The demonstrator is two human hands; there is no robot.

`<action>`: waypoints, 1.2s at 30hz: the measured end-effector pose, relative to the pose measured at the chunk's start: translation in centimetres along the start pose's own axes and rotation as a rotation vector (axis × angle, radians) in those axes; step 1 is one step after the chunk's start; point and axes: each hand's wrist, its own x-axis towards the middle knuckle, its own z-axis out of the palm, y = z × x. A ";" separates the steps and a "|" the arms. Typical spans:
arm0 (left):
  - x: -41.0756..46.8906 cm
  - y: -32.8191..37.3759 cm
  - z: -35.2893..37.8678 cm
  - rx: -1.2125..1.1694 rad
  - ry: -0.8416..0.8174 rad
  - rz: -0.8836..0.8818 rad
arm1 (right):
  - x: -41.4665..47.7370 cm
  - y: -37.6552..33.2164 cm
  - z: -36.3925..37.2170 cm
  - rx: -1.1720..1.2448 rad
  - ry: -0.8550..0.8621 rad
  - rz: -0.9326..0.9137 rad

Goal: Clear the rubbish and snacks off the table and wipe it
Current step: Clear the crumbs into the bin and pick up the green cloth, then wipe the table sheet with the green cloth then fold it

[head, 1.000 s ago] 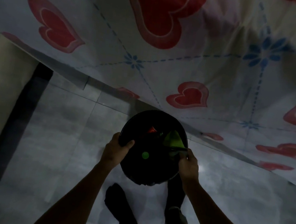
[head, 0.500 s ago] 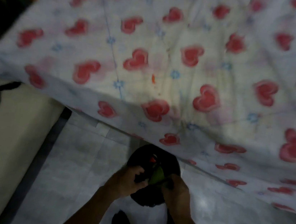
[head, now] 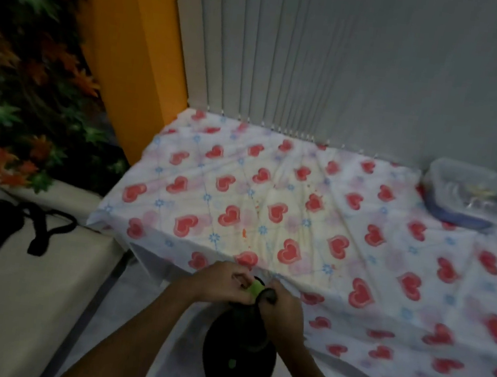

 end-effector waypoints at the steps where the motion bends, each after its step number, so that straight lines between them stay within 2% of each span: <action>1: -0.4 1.2 -1.1 0.005 -0.007 0.026 | 0.3 -1.4 -1.1 0.013 0.004 0.005; 6: -2.9 7.0 -5.9 0.056 0.056 0.160 | 1.8 -7.8 -6.2 0.042 0.044 -0.098; 8: -3.7 9.0 -7.7 0.111 0.111 0.228 | 2.0 -10.3 -8.2 0.125 0.033 -0.162; 13: -6.0 14.3 -12.2 0.161 0.282 0.307 | 2.3 -14.7 -14.3 0.438 -0.196 -0.262; 15: -6.6 15.7 -13.8 0.175 0.325 0.340 | 1.9 -15.7 -16.7 0.446 -0.309 -0.256; 18: -6.8 16.7 -15.7 0.199 0.354 0.367 | 1.8 -16.1 -19.1 0.334 -0.407 -0.222; 22: -5.6 16.2 -17.8 0.248 0.346 0.370 | 3.3 -14.8 -20.8 0.166 -0.459 -0.146; 27: -3.7 13.1 -20.3 0.210 0.364 0.350 | 6.7 -12.9 -21.6 0.126 -0.433 -0.076; 36: 0.5 6.4 -25.9 0.101 0.420 0.196 | 17.5 -11.7 -20.0 0.013 -0.401 -0.164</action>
